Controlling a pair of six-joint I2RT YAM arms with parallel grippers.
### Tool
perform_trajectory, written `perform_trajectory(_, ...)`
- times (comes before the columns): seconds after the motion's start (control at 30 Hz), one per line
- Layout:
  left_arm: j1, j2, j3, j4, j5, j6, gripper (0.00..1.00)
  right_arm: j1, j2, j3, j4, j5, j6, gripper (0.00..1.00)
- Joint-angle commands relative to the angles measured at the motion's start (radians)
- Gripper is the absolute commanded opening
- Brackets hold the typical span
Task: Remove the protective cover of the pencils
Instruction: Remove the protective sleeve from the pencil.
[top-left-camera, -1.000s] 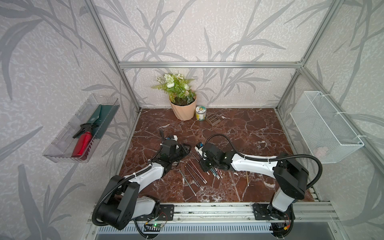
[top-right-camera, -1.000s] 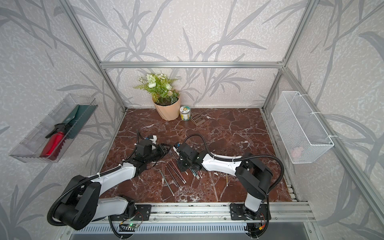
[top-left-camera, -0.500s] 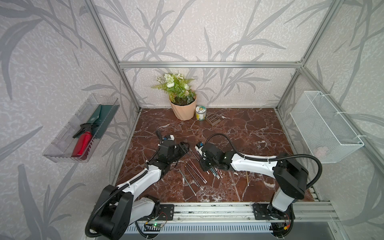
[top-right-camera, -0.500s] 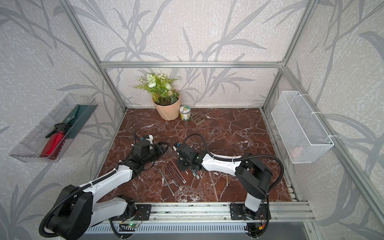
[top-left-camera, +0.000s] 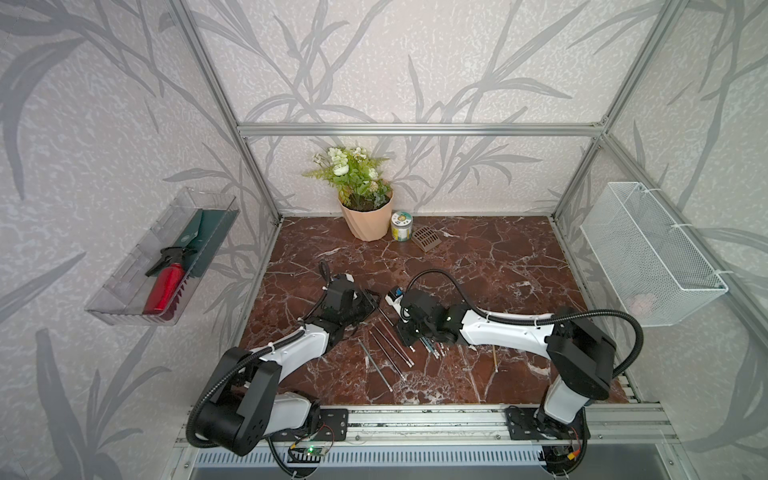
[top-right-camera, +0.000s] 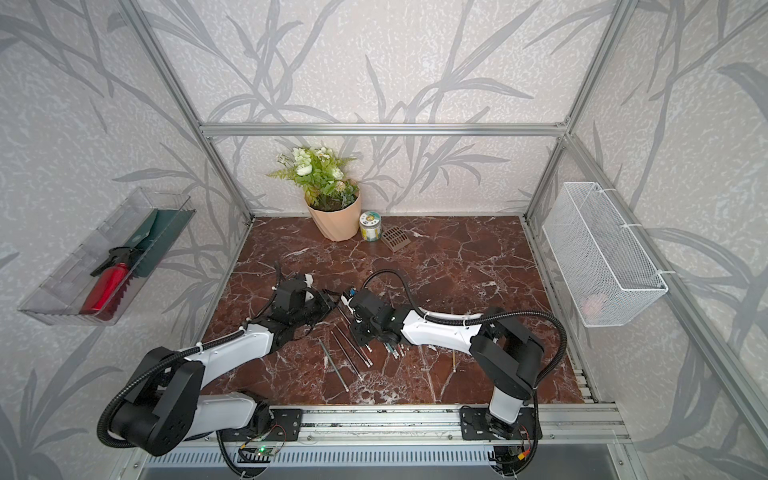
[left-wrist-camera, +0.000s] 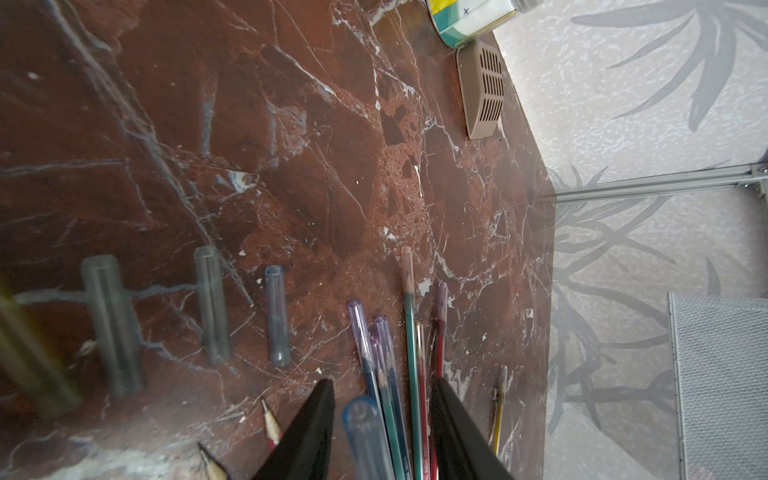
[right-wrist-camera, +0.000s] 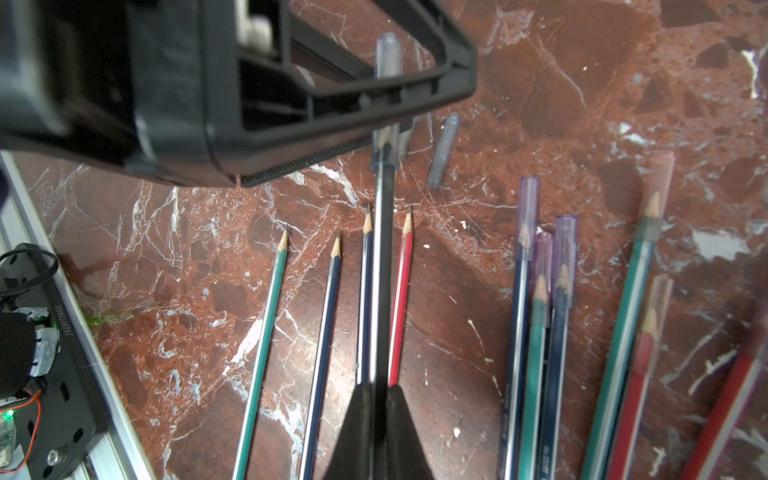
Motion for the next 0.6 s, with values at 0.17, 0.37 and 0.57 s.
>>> perform_trajectory(0.17,-0.003,0.002,0.028,0.027,0.001,0.001,0.1,0.028,-0.014,0.034,0.016,-0.007,-0.004,0.0)
perform_trajectory(0.37,-0.003,0.002,0.023,0.033,0.003,-0.002,0.07,0.03,-0.008,0.033,0.02,-0.004,0.0,0.05)
perform_trajectory(0.57,-0.003,-0.004,0.017,0.038,0.001,-0.005,0.04,0.029,0.034,0.063,0.009,-0.001,0.002,0.3)
